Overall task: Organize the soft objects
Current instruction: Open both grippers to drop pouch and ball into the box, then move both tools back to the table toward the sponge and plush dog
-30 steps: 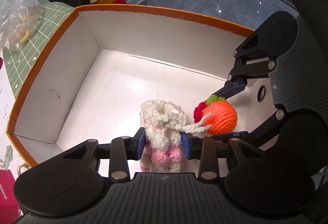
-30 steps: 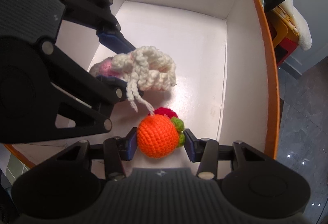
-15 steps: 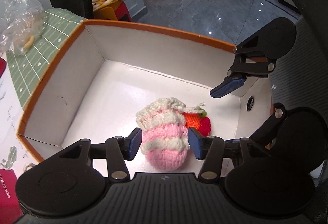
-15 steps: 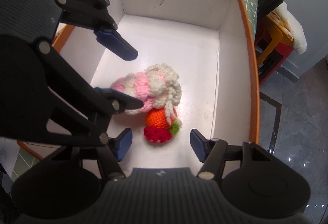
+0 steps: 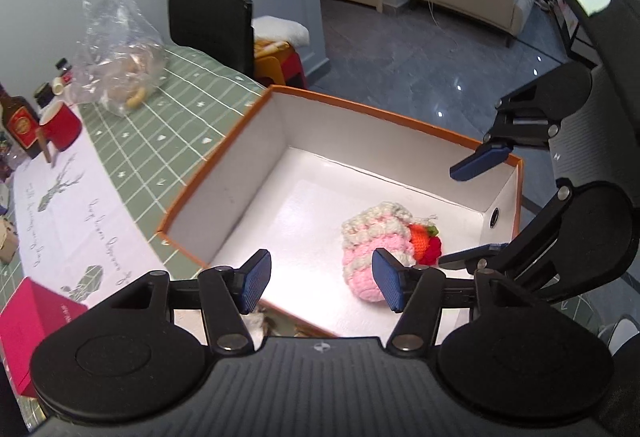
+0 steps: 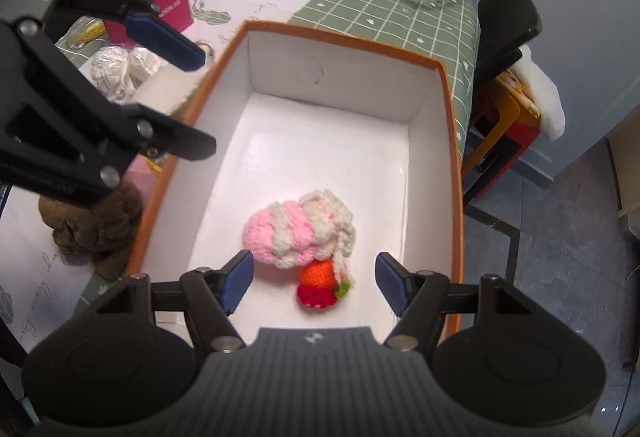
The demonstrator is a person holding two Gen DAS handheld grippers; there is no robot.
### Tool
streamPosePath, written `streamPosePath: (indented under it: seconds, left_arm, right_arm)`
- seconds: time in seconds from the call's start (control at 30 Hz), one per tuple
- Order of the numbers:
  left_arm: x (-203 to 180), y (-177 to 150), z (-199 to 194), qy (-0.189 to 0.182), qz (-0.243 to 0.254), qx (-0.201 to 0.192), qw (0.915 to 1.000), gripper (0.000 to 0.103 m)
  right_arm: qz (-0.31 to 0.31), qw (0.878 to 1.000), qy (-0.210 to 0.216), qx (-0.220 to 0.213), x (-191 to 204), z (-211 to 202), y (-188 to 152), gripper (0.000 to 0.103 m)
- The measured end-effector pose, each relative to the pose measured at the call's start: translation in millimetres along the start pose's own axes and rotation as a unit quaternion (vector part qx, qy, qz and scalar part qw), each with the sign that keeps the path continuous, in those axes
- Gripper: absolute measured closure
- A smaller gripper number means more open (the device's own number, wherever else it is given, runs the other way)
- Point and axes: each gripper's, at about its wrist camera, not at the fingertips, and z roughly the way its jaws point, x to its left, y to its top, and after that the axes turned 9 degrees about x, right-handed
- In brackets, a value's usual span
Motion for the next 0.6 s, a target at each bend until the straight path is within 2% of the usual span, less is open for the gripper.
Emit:
streamPosePath:
  seconds: [0.27,0.6]
  left_arm:
    - [26,-44,-32,0.008,-0.015,-0.019,0.9997,0.034]
    - [65,-120,-31,0.008,-0.076,-0.024,0.9968,0.033]
  right_arm:
    - [-0.026,0.999,0.009,-0.026,45,-11,10,0.036]
    - [-0.005,0.996,-0.005,-0.090,84,-9,9,0.036]
